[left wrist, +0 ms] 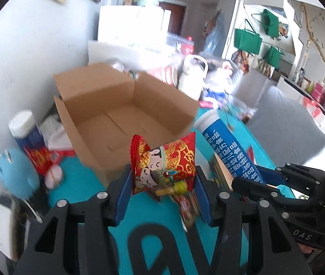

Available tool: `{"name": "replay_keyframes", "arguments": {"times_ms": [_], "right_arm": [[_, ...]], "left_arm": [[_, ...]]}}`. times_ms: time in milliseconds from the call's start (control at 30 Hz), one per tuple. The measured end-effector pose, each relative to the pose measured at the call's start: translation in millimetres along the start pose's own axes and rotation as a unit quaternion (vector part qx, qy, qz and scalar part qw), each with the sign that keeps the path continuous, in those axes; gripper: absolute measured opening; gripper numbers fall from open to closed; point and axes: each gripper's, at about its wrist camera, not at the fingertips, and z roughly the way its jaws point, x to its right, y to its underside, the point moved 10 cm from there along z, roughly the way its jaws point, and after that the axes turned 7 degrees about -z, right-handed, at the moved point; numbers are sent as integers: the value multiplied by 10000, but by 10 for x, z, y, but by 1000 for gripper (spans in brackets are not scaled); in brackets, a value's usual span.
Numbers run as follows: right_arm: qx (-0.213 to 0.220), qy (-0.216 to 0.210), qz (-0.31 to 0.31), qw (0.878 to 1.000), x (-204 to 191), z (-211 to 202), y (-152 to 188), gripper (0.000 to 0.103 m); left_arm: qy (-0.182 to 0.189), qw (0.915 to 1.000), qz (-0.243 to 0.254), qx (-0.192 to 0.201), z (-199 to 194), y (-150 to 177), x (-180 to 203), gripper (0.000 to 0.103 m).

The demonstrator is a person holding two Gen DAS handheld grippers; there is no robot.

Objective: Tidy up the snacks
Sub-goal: 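Lift the red-and-gold bag and blue tube and carry both over the cardboard box, then open both grippers to drop the bag and tube into the box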

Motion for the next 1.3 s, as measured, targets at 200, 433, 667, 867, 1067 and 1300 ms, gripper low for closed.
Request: {"name": "replay_keyframes", "arguments": {"times_ms": [200,433,667,867,1067,1300], "right_arm": [[40,-91,-224,9997,91,246,-425,28],[17,-119,-432,9990,218,596,-906,28],[21,-102,-556,9984,293,1001,-1351,28],[-128,32,-653,9978,396,1362,-1539,28],[-481,86,-618,9969,524,1718,-1490,28],[-854,23,-427,9954,652,1972,-1254,28]], "left_arm": [[-195,9992,79,343,118,-479,-147,50],[-378,9984,75,409,477,-926,-357,50],[-720,9967,32,369,883,-1296,-655,50],[-1115,9934,-8,266,1224,-1456,-921,50],[-1350,9908,22,-35,1513,-1388,-1047,50],[-1549,9874,134,-309,1639,-1275,-1094,52]]}}
